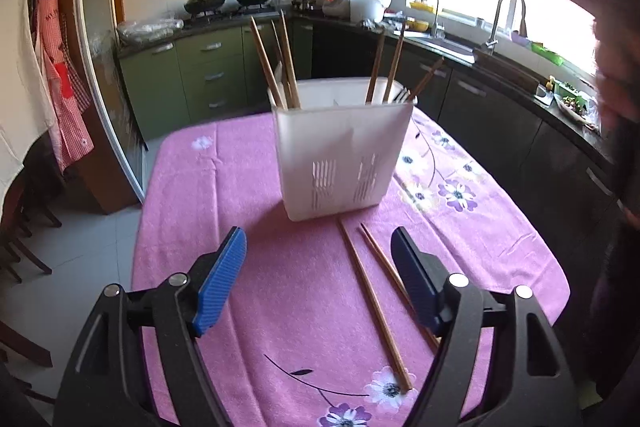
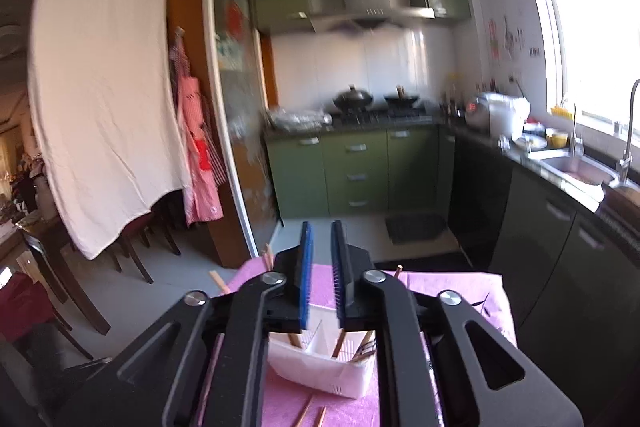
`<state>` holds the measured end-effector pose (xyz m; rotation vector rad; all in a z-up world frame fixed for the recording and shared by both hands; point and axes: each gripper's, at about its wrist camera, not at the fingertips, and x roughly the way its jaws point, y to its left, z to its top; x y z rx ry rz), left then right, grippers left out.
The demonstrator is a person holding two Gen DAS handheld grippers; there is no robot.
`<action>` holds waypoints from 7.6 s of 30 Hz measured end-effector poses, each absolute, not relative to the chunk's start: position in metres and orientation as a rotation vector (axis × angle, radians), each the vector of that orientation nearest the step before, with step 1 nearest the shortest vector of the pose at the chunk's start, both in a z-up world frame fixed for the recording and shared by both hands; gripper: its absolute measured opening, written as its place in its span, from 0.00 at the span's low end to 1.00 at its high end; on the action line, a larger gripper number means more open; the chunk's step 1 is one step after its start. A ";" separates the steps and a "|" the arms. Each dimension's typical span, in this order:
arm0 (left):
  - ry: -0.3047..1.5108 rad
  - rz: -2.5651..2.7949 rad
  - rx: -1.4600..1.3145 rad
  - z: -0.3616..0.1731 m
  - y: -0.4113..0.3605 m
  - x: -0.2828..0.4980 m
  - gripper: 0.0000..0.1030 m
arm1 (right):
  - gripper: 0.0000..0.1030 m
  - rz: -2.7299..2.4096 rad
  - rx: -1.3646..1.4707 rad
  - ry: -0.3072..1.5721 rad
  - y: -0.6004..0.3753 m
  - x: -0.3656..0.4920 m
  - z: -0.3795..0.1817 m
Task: Organize utensils
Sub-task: 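Carry the right tool's chopstick over the holder and release it inside, then move both open tools back over the last two chopsticks, then grasp a wooden chopstick with the left tool and lift it upright, then lower the open right tool over the last loose chopstick, then grasp the last wooden chopstick with the right tool and lift it upright, then carry the left tool's chopstick over the white holder and release it inside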
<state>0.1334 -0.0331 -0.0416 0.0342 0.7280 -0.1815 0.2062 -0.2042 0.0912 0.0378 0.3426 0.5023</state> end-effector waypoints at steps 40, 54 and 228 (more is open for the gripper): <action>1.141 -0.041 0.020 -0.159 -0.091 0.227 0.24 | 0.31 0.404 0.096 0.740 -0.291 0.146 -0.083; 1.089 -0.088 -0.044 -0.132 -0.059 0.208 0.07 | 0.31 0.399 0.101 0.754 -0.291 0.150 -0.087; 0.597 -0.131 0.012 0.094 -0.042 0.262 0.05 | 0.06 0.521 0.110 0.567 -0.285 0.097 -0.027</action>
